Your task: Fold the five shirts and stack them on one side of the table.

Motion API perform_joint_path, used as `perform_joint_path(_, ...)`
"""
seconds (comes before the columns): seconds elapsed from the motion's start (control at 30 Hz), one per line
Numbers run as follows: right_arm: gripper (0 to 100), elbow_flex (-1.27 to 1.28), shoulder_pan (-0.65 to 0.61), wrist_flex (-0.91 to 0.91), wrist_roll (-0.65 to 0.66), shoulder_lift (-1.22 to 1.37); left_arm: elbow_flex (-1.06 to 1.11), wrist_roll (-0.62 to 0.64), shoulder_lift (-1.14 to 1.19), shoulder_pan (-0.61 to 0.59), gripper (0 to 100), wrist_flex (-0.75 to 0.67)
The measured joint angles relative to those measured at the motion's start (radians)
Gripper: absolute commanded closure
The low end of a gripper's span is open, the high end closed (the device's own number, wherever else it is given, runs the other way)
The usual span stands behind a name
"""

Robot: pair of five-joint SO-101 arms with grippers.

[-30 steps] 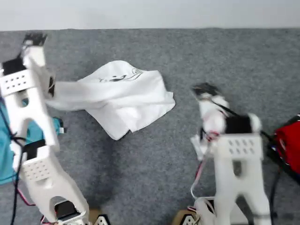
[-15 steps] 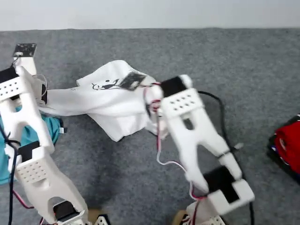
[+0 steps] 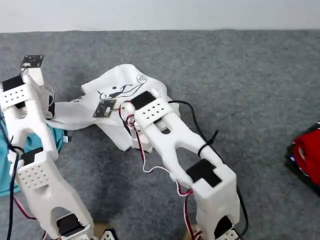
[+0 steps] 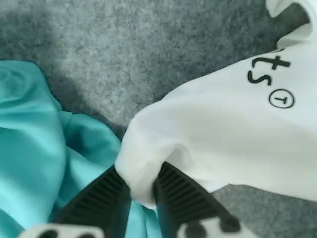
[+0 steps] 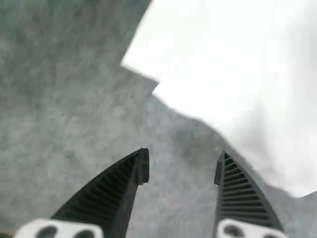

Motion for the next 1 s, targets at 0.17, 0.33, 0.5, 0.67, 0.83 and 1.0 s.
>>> perform_joint_path(0.17,76.9,-0.086,-0.011,-0.043,0.0,0.104,0.0,0.0,0.0,0.0,100,-0.002)
perform_joint_path(0.33,76.9,-0.18,-0.044,-0.049,0.0,0.196,0.0,-0.002,0.0,0.0,100,-0.002)
perform_joint_path(0.5,76.9,-0.23,-0.066,-0.049,0.0,0.261,0.0,-0.002,0.0,0.0,100,-0.002)
perform_joint_path(0.67,77.0,-0.232,-0.074,-0.048,-0.002,0.276,0.0,-0.002,0.0,0.0,100,-0.002)
perform_joint_path(0.83,77.6,-0.232,-0.074,-0.035,0.0,0.276,0.0,-0.002,0.0,0.0,100,-0.002)
perform_joint_path(1.0,93.0,-0.233,-0.074,-0.048,-0.002,0.285,0.0,0.0,0.0,0.018,100,-0.002)
